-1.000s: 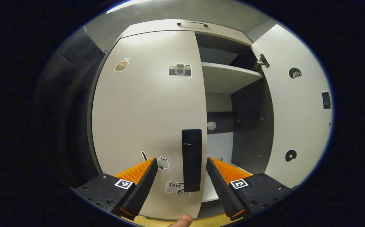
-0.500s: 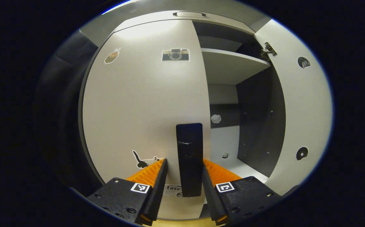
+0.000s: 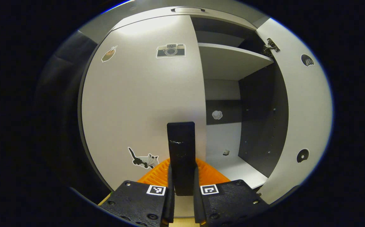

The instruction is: Open the right door of the double-door shoe cabinet with the right hand, and open the left door with the left hand.

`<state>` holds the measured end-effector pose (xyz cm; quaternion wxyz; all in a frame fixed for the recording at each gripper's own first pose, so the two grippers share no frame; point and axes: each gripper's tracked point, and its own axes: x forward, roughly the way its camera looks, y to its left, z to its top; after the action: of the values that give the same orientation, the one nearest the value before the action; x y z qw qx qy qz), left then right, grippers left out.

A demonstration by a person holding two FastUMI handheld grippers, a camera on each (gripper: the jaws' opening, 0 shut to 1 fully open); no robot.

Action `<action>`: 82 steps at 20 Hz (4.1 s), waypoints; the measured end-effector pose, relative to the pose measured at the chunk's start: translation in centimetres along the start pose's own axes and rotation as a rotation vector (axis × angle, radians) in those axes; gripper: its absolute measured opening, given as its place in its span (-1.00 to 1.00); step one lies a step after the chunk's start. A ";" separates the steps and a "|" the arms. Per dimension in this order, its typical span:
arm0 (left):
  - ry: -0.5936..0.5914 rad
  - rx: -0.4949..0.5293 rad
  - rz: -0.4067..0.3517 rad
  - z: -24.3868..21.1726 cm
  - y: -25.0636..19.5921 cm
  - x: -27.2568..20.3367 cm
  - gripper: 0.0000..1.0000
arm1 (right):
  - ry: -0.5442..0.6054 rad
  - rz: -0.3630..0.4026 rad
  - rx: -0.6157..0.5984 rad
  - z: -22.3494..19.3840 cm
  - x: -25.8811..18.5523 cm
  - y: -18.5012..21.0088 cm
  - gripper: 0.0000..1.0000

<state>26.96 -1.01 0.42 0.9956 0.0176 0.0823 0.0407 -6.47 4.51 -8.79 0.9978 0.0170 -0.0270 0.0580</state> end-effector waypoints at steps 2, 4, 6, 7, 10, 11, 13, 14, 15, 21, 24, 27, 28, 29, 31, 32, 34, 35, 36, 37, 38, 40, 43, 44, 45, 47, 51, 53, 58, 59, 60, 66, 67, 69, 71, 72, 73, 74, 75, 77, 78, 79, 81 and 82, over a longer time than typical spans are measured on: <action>0.009 -0.010 0.005 -0.2 0.0 -0.3 -0.51 | 0.002 -0.004 -0.002 0.0 0.1 0.0 1.00; 0.004 -0.014 -0.001 -0.3 0.1 -0.8 -0.52 | 0.000 -0.002 0.003 0.3 0.0 -0.1 0.96; -0.026 -0.016 -0.017 -0.2 0.1 -1.7 -0.55 | -0.018 -0.002 0.021 1.0 0.0 -0.4 1.00; -0.029 -0.015 -0.030 -0.3 0.1 -2.1 -0.55 | -0.024 -0.013 0.039 1.1 0.2 -0.9 1.00; -0.026 -0.025 -0.075 -0.2 0.3 -3.5 -0.56 | -0.014 -0.041 0.048 1.0 0.3 -1.3 1.00; -0.025 -0.025 -0.092 -0.2 0.3 -3.7 -0.55 | -0.011 -0.048 0.041 0.9 0.2 -1.3 1.00; -0.023 -0.025 -0.117 -0.4 0.5 -4.1 -0.56 | -0.004 -0.052 0.027 0.8 0.4 -1.1 1.00; -0.017 -0.027 -0.125 -0.3 0.7 -4.4 -0.56 | -0.001 -0.048 0.021 0.8 0.4 -0.7 1.00; -0.015 -0.024 -0.135 -0.3 0.9 -4.7 -0.56 | 0.001 -0.042 0.016 0.7 0.5 -0.3 1.00; -0.006 -0.025 -0.184 -0.6 1.4 -5.3 -0.56 | 0.013 -0.023 0.004 0.4 0.8 0.6 1.00; -0.006 -0.021 -0.201 -0.7 1.7 -5.7 -0.56 | 0.016 -0.026 0.002 0.2 0.7 0.5 0.94; -0.009 -0.005 -0.210 -0.8 2.1 -6.1 -0.56 | 0.013 -0.026 0.005 0.4 0.8 0.4 0.94; -0.012 -0.004 -0.212 -0.8 2.2 -6.1 -0.57 | 0.012 -0.024 0.004 0.4 0.8 0.5 1.00; -0.014 -0.007 -0.212 -0.9 2.4 -6.2 -0.57 | 0.012 -0.021 0.003 0.4 0.7 0.6 0.94; -0.020 -0.004 -0.212 -0.9 2.7 -6.5 -0.57 | 0.009 -0.015 -0.001 0.6 0.6 0.9 1.00; -0.021 -0.005 -0.213 -0.9 2.9 -6.6 -0.57 | 0.009 -0.013 -0.001 0.4 0.7 1.0 0.96; -0.022 -0.024 -0.220 -1.0 3.0 -6.6 -0.57 | 0.011 -0.012 -0.001 0.4 0.9 1.5 0.94; -0.022 -0.021 -0.221 -1.0 3.2 -6.7 -0.55 | 0.013 -0.011 -0.001 0.3 0.8 1.7 1.00; -0.022 -0.021 -0.217 -1.0 3.4 -6.7 -0.58 | 0.013 -0.006 -0.001 0.3 0.8 2.1 0.94; -0.025 -0.022 -0.211 -1.0 3.5 -6.7 -0.58 | 0.013 0.001 -0.003 0.3 0.8 2.6 1.00; -0.027 -0.020 -0.205 -1.0 3.5 -6.9 -0.58 | 0.013 0.006 -0.004 0.3 0.7 3.0 1.00; -0.029 -0.007 -0.195 -1.1 3.8 -6.9 -0.59 | 0.013 0.015 -0.009 0.2 0.9 3.7 1.00; -0.032 0.002 -0.171 -1.3 4.6 -7.0 -0.67 | 0.018 0.029 -0.016 0.0 1.0 4.5 1.00; -0.035 0.003 -0.161 -1.2 5.0 -7.1 -0.64 | 0.021 0.032 -0.016 -0.1 1.1 4.7 1.00; -0.038 0.003 -0.149 -1.1 5.6 -7.1 -0.70 | 0.025 0.034 -0.015 -0.2 1.2 5.0 1.00; -0.047 0.001 -0.117 -0.9 7.0 -7.3 -0.79 | 0.026 0.041 -0.013 -0.3 1.5 5.4 1.00; -0.057 -0.039 -0.079 -1.2 9.8 -7.4 -0.96 | 0.035 0.053 -0.009 -0.7 1.7 6.6 1.00; -0.054 -0.028 -0.059 -1.3 11.8 -7.2 -0.99 | 0.043 0.059 -0.011 -0.9 2.1 7.4 1.00; -0.048 -0.014 -0.091 -1.3 12.1 -7.2 -0.99 | 0.043 0.054 -0.030 -0.6 2.4 8.0 0.94; -0.049 -0.023 -0.089 -1.3 12.5 -7.3 -0.99 | 0.038 0.053 -0.028 -0.5 2.3 7.9 1.00; -0.057 -0.033 -0.093 -1.1 12.5 -7.5 -0.99 | 0.037 0.054 -0.024 -0.4 2.3 7.9 0.96; -0.056 -0.031 -0.090 -1.3 12.8 -7.4 -1.00 | 0.048 0.034 -0.003 -0.7 2.5 6.9 0.94; -0.052 -0.025 -0.074 -1.5 13.1 -7.6 -0.98 | 0.050 0.032 -0.003 -0.9 2.5 6.7 0.94; -0.051 0.010 0.000 -1.6 14.5 -8.4 -0.59 | 0.050 0.025 -0.004 -0.8 2.5 6.3 0.94; -0.096 0.027 0.021 -0.6 15.0 -9.5 0.09 | 0.046 0.021 0.006 -0.6 2.5 6.3 1.00; -0.101 0.023 0.031 -0.7 15.2 -10.2 0.11 | 0.047 0.022 0.010 -0.5 2.5 6.5 1.00; -0.096 0.010 0.039 -0.8 15.3 -10.7 0.25 | 0.048 0.024 0.010 -0.6 2.5 6.6 1.00; -0.086 0.005 0.047 -1.1 15.4 -11.3 0.34 | 0.049 0.026 0.007 -0.6 2.5 6.8 1.00; -0.085 0.006 0.060 -1.1 15.6 -11.8 0.44 | 0.052 0.029 0.002 -0.7 2.6 7.0 1.00; -0.088 0.009 0.086 -1.2 16.2 -12.7 0.56 | 0.051 0.035 -0.007 -0.6 2.5 7.5 0.96; -0.083 0.002 0.098 -1.3 16.4 -13.3 0.60 | 0.050 0.036 -0.008 -0.5 2.5 7.6 0.96; -0.085 -0.016 0.102 -1.4 16.4 -13.7 0.62 | 0.045 0.035 -0.004 -0.3 2.5 7.8 0.94; -0.093 -0.037 0.095 -1.6 16.0 -14.6 0.70 | 0.039 0.046 0.001 0.0 2.5 8.5 1.00; -0.088 -0.037 0.097 -2.0 15.8 -15.0 0.79 | 0.038 0.053 -0.003 0.1 2.5 8.9 1.00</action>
<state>10.69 13.55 1.53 0.9953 0.0048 0.0369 0.0894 -5.04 13.60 -8.28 0.9963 0.0136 -0.0088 0.0849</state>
